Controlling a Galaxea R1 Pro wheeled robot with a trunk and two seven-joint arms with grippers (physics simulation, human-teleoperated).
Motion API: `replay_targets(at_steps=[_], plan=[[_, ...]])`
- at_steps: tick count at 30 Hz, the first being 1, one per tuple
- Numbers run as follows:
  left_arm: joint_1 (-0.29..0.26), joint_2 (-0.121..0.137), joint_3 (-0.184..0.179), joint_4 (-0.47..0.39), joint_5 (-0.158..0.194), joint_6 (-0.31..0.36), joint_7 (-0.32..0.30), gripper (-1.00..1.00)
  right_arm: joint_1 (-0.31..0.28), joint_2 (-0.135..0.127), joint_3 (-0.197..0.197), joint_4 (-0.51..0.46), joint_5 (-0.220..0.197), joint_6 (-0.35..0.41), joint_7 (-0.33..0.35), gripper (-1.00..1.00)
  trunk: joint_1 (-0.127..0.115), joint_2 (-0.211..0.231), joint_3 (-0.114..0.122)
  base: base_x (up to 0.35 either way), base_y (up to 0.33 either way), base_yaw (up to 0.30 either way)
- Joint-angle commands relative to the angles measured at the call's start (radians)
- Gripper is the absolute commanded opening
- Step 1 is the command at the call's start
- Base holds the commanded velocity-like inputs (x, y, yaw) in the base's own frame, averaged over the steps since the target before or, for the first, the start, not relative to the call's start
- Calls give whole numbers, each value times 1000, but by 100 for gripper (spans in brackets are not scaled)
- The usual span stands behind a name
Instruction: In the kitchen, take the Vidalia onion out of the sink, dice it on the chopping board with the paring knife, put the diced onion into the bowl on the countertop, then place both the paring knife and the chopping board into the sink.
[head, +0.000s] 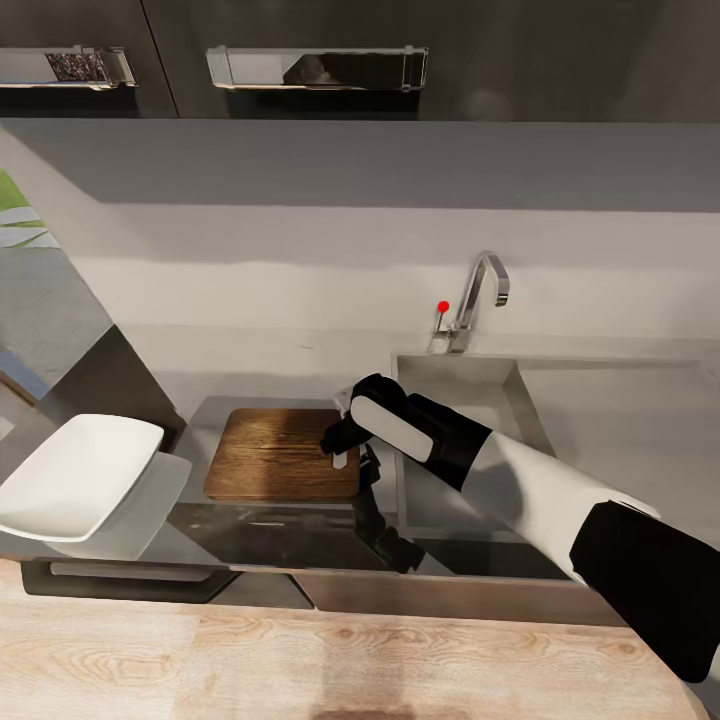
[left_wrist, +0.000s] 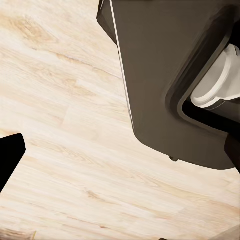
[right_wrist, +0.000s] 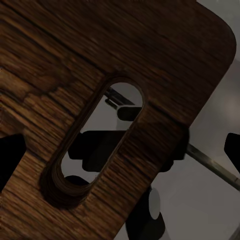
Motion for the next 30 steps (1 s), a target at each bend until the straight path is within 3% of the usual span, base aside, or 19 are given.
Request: replay_targets(at_steps=[1, 14, 16, 23, 30], plan=[[-1, 0, 3, 3, 11, -5, -8, 100, -1, 0, 2, -1, -10, 0, -11, 100, 1, -2, -1, 0, 0, 0], [-1, 0, 3, 3, 11, -5, -8, 100, -5, 6, -18, -14, -6, 2, -41, 100, 1, -2, -1, 0, 0, 0], [-1, 0, 3, 3, 11, -5, -8, 100, -7, 6, -45, -15, -5, 2, -54, 100, 1, -2, -1, 0, 0, 0], [-1, 0, 3, 3, 11, -5, -7, 100, -11, 5, -193, -26, -5, 3, -138, 100, 1, -2, -1, 0, 0, 0], [-1, 0, 3, 3, 11, -5, -7, 100, -15, 2, -231, -44, -5, 3, -221, 100, 1, -2, -1, 0, 0, 0]])
